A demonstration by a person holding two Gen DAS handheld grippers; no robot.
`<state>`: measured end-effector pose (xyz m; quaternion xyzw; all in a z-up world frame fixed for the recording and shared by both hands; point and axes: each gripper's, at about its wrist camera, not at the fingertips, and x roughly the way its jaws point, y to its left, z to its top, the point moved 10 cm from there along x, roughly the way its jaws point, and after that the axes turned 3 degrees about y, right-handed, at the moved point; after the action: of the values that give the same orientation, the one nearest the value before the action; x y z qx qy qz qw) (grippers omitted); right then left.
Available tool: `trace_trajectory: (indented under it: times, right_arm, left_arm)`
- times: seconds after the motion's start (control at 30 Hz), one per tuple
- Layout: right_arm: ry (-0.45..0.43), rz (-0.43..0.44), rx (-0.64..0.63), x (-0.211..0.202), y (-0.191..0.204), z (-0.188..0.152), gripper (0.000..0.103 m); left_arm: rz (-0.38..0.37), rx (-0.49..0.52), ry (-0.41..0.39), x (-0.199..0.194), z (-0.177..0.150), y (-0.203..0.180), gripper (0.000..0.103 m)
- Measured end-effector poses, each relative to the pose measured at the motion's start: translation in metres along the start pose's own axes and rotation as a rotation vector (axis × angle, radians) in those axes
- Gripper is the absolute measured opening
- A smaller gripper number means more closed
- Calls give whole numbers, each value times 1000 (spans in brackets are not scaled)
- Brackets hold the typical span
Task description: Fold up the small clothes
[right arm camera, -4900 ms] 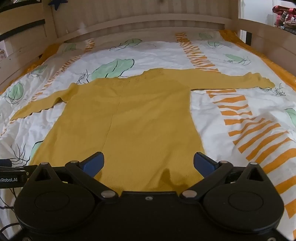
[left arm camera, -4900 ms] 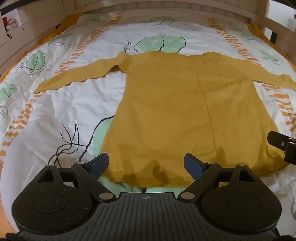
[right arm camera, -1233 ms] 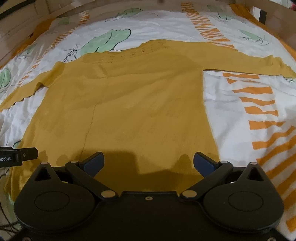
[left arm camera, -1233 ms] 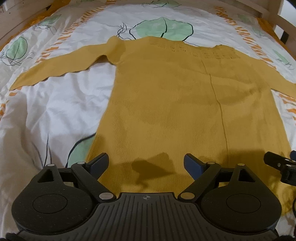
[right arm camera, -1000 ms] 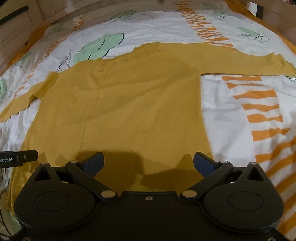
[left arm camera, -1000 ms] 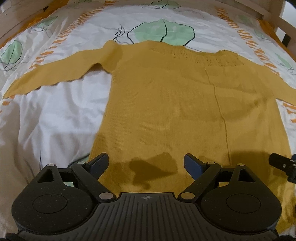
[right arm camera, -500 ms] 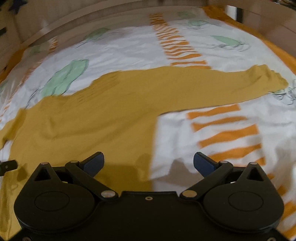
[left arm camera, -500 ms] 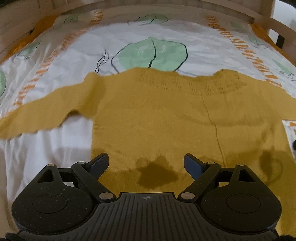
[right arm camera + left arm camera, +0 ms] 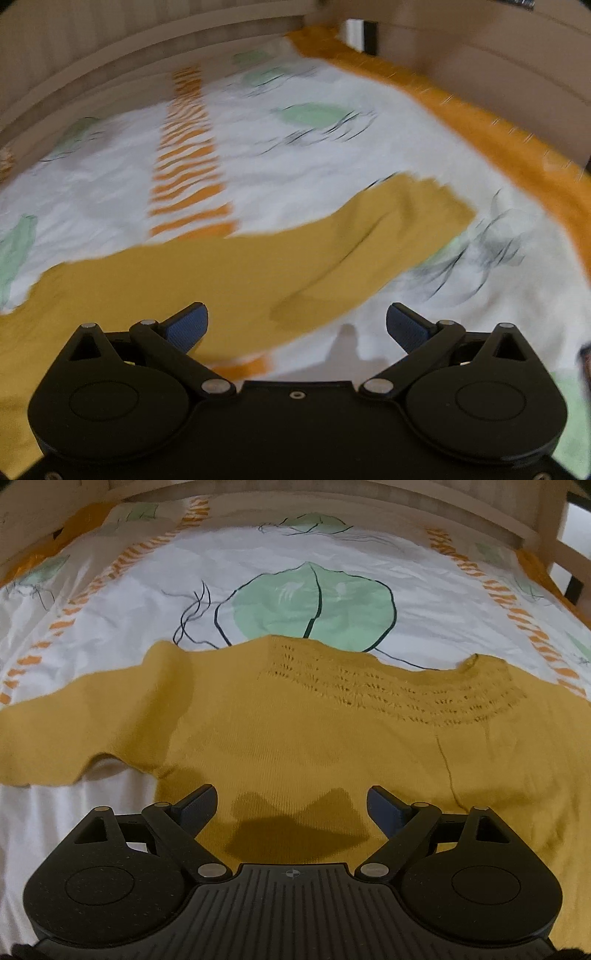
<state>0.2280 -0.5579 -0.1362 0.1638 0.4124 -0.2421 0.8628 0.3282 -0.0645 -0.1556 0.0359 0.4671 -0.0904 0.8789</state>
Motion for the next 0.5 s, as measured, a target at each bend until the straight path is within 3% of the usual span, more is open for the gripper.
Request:
trace_trajectory:
  times: [0.1,0.23,0.33,0.5]
  right_arm:
    - [-32,-29,32,10,-30,23,103]
    - [-55,3,179,25,-69,45,103]
    - [-35,29,260,43,-88,50,103]
    - [-21,-18,334,70,-112,49,103]
  left_arm:
    - [-6,6,10,6,-5,-1,88]
    - [12,39,7,10,-7,-2,88]
    - [18,45,11,13,-8,-1,88]
    - [18,55,-1,17,-10,-1,89]
